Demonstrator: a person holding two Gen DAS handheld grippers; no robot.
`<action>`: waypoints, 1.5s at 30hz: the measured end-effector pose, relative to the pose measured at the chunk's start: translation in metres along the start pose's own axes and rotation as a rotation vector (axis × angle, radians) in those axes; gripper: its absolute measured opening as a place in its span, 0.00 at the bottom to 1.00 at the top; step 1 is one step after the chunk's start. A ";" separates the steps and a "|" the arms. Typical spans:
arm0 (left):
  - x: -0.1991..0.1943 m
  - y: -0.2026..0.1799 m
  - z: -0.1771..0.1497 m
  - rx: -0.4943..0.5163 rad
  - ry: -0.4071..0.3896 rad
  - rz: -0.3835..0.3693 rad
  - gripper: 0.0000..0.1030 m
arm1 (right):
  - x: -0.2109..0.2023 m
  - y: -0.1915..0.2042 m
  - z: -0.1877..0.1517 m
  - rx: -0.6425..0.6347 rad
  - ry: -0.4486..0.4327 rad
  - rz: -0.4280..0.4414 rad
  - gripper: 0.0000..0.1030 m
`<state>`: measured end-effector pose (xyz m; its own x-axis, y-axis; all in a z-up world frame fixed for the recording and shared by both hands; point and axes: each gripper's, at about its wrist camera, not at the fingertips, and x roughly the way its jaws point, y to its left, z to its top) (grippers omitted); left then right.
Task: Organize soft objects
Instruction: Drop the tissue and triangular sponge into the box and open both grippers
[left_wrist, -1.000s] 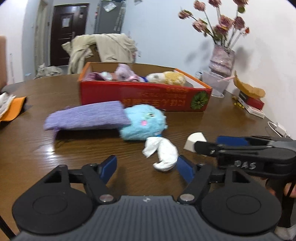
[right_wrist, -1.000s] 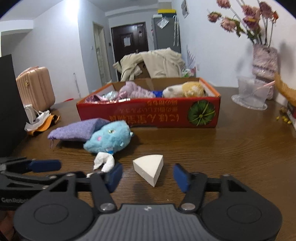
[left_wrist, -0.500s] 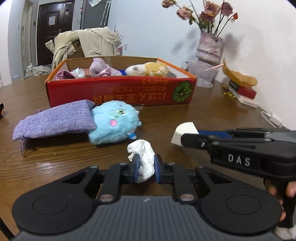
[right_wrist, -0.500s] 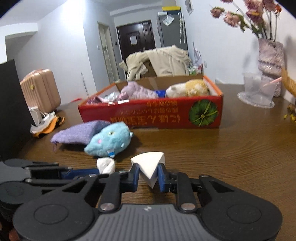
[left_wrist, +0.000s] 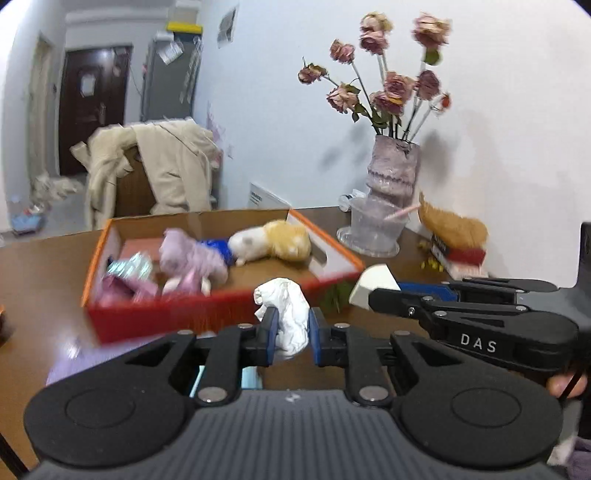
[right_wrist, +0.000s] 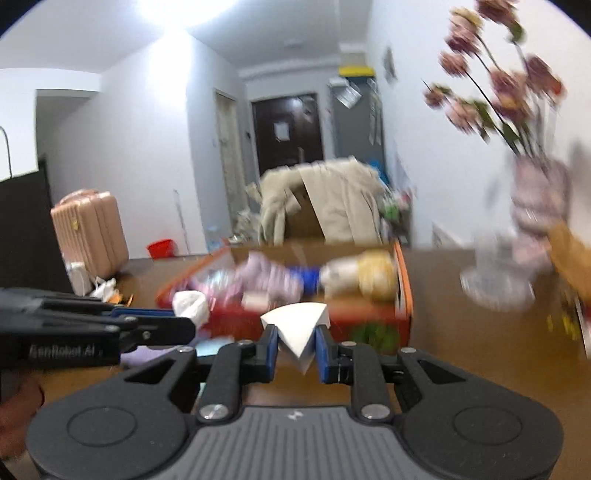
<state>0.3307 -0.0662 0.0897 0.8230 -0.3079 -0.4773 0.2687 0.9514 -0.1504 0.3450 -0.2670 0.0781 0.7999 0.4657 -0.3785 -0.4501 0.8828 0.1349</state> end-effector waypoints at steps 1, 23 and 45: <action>0.016 0.008 0.015 -0.018 0.016 0.004 0.18 | 0.015 -0.009 0.013 0.002 0.014 0.011 0.20; 0.197 0.107 0.089 -0.304 0.314 -0.038 0.64 | 0.222 -0.043 0.080 -0.221 0.337 -0.046 0.40; -0.098 0.025 -0.056 0.065 -0.163 0.174 0.85 | -0.064 0.052 0.003 -0.124 -0.049 -0.078 0.85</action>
<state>0.2281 -0.0123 0.0844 0.9282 -0.1409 -0.3444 0.1430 0.9895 -0.0194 0.2722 -0.2510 0.1120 0.8514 0.4012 -0.3378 -0.4292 0.9032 -0.0089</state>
